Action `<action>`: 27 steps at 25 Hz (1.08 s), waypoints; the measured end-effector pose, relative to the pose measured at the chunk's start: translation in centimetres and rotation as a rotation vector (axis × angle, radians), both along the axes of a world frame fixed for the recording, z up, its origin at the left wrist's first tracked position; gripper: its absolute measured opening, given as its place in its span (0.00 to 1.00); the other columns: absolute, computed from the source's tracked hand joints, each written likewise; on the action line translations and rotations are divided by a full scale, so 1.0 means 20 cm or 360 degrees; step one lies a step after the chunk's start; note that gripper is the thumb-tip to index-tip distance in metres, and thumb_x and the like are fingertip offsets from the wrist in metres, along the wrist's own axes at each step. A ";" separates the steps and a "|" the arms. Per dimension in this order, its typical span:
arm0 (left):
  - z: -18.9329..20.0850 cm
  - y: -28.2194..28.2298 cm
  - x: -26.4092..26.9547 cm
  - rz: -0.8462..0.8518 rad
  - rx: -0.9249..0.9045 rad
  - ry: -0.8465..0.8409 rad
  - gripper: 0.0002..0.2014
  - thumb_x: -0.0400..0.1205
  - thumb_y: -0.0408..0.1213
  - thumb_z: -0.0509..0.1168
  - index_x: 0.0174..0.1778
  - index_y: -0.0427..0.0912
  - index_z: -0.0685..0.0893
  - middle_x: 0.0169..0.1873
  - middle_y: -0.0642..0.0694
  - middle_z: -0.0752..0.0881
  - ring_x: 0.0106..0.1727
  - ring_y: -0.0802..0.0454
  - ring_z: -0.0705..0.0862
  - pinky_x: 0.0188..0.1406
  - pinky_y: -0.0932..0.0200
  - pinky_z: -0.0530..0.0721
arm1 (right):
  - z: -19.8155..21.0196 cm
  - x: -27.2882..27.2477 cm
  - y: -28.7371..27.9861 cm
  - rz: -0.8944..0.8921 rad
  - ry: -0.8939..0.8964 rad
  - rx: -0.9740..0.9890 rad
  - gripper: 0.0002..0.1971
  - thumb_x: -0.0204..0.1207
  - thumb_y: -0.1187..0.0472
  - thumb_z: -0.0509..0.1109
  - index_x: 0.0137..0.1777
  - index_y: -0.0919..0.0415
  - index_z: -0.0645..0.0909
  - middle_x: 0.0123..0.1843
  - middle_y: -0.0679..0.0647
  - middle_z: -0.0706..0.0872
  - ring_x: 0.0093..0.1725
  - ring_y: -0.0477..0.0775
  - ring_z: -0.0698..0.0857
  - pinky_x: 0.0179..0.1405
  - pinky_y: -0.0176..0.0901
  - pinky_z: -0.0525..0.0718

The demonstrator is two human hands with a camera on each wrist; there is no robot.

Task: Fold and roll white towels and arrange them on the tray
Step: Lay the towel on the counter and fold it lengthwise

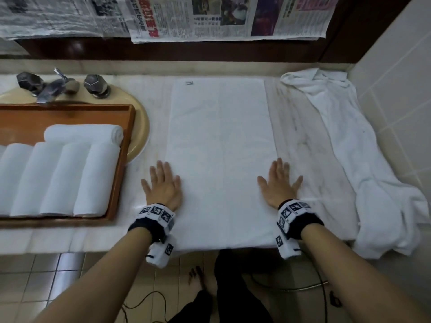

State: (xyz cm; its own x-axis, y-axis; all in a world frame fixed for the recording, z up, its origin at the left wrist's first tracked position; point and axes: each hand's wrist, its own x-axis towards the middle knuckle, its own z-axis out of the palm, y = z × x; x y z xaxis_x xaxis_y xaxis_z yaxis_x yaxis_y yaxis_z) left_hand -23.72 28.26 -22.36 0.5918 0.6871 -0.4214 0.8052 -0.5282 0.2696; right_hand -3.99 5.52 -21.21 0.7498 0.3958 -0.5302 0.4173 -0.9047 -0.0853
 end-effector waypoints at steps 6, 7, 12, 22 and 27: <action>-0.06 -0.39 0.04 -0.0554 0.0047 -0.0261 0.29 0.88 0.52 0.35 0.86 0.51 0.41 0.84 0.54 0.36 0.85 0.53 0.35 0.82 0.46 0.32 | -0.09 -0.51 0.08 0.0851 -0.0020 0.0352 0.31 0.85 0.43 0.39 0.86 0.50 0.40 0.86 0.46 0.35 0.84 0.49 0.34 0.80 0.70 0.42; -0.08 -0.36 -0.01 -0.0522 0.0162 -0.0245 0.29 0.88 0.54 0.35 0.86 0.54 0.42 0.84 0.55 0.38 0.85 0.54 0.36 0.82 0.45 0.33 | -0.12 -0.48 0.01 0.0855 -0.0136 0.0338 0.32 0.84 0.40 0.39 0.86 0.48 0.43 0.87 0.46 0.38 0.85 0.50 0.36 0.80 0.71 0.44; -0.12 -0.11 -0.21 -0.0152 0.0223 -0.0158 0.30 0.88 0.55 0.37 0.86 0.51 0.40 0.85 0.51 0.37 0.85 0.52 0.35 0.83 0.41 0.34 | -0.13 -0.26 -0.32 0.0125 -0.0290 0.0137 0.34 0.84 0.40 0.39 0.86 0.53 0.39 0.87 0.50 0.35 0.85 0.53 0.36 0.78 0.75 0.38; -0.03 -0.07 0.26 -0.0561 -0.0057 -0.0189 0.27 0.89 0.52 0.37 0.86 0.54 0.43 0.84 0.55 0.36 0.85 0.53 0.35 0.81 0.46 0.32 | -0.06 -0.02 0.25 0.0514 0.0051 0.0271 0.32 0.88 0.45 0.44 0.85 0.52 0.34 0.85 0.46 0.29 0.84 0.48 0.32 0.80 0.69 0.35; 0.03 0.05 0.44 -0.0240 -0.0082 -0.0167 0.31 0.89 0.53 0.37 0.86 0.44 0.38 0.84 0.47 0.33 0.84 0.50 0.33 0.82 0.43 0.32 | 0.00 0.19 0.40 0.0171 -0.0003 0.0213 0.34 0.87 0.43 0.41 0.84 0.56 0.31 0.84 0.49 0.27 0.83 0.52 0.28 0.75 0.71 0.27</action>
State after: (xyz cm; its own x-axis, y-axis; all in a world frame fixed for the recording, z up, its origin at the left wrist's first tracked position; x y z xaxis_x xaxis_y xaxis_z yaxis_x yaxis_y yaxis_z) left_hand -14.83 29.26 -21.74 0.7292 0.5662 -0.3843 0.6838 -0.6241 0.3781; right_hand -0.25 13.42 -21.15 0.7004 0.5406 -0.4660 0.5112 -0.8356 -0.2011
